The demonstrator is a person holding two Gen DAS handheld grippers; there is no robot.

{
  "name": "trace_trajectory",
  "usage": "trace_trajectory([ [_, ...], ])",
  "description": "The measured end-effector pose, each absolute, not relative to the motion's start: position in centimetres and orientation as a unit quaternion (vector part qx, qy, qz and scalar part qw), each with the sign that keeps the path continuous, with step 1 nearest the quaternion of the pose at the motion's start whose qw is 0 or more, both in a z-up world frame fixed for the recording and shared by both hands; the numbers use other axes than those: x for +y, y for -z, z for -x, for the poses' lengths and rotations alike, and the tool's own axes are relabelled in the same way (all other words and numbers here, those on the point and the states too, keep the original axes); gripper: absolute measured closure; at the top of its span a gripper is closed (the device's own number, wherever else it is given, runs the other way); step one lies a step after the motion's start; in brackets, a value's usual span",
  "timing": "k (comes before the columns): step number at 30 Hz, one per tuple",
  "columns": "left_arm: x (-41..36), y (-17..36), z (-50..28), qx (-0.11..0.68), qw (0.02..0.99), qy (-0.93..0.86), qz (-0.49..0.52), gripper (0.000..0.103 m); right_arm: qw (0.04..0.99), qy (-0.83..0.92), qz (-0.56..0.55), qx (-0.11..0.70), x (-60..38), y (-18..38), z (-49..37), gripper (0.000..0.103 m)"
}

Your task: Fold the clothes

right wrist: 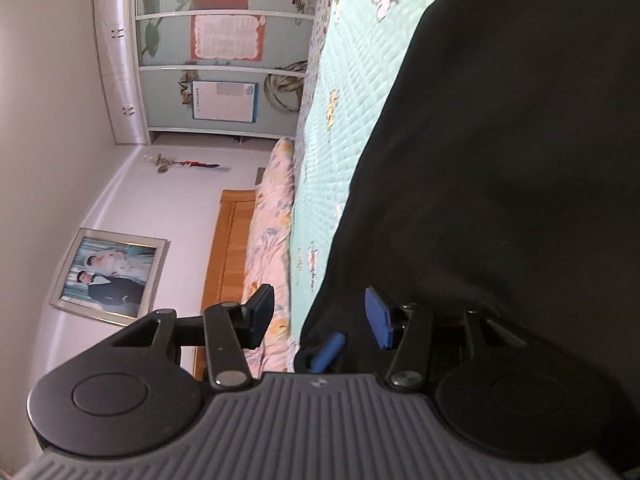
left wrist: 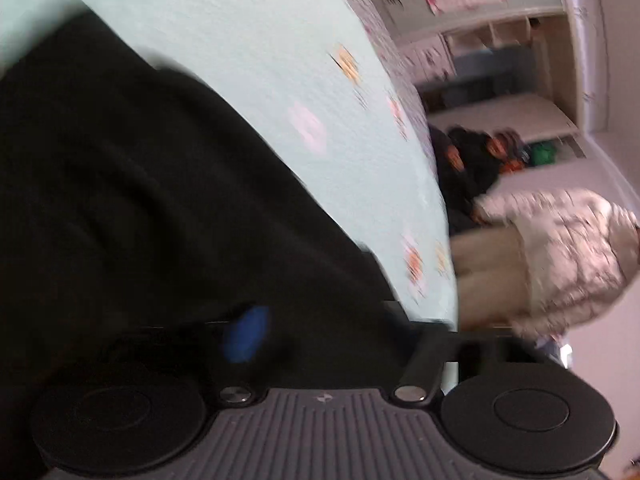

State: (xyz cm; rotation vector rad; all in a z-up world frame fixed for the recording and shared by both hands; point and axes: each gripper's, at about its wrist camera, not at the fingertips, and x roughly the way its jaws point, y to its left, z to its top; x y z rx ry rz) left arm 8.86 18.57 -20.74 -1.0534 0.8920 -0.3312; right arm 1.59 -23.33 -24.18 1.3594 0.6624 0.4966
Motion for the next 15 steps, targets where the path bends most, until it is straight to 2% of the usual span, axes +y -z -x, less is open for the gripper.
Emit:
trace_trajectory([
  [3, 22.1, 20.0, -7.9, 0.374, 0.763, 0.139, 0.508, 0.057, 0.714, -0.219, -0.594, 0.297, -23.6, 24.0, -1.3, 0.050],
  [6, 23.9, 18.5, -7.1, 0.362, 0.794, 0.099, 0.478, 0.047, 0.715, -0.210, -0.599, 0.292, -23.9, 24.6, -1.2, 0.051],
  [10, 25.0, 17.7, -6.3, 0.359, 0.800, 0.081, 0.474, 0.047, 0.720, -0.203, -0.598, 0.289, -24.2, 24.8, -0.7, 0.051],
  [12, 24.8, 17.0, -5.5, 0.351, 0.807, 0.075, 0.469, 0.040, 0.726, -0.199, -0.592, 0.289, -24.4, 24.6, -0.6, 0.051],
  [15, 23.9, 15.1, -3.9, 0.341, 0.827, 0.080, 0.439, 0.022, 0.732, -0.191, -0.587, 0.288, -24.7, 24.1, -0.1, 0.049],
])
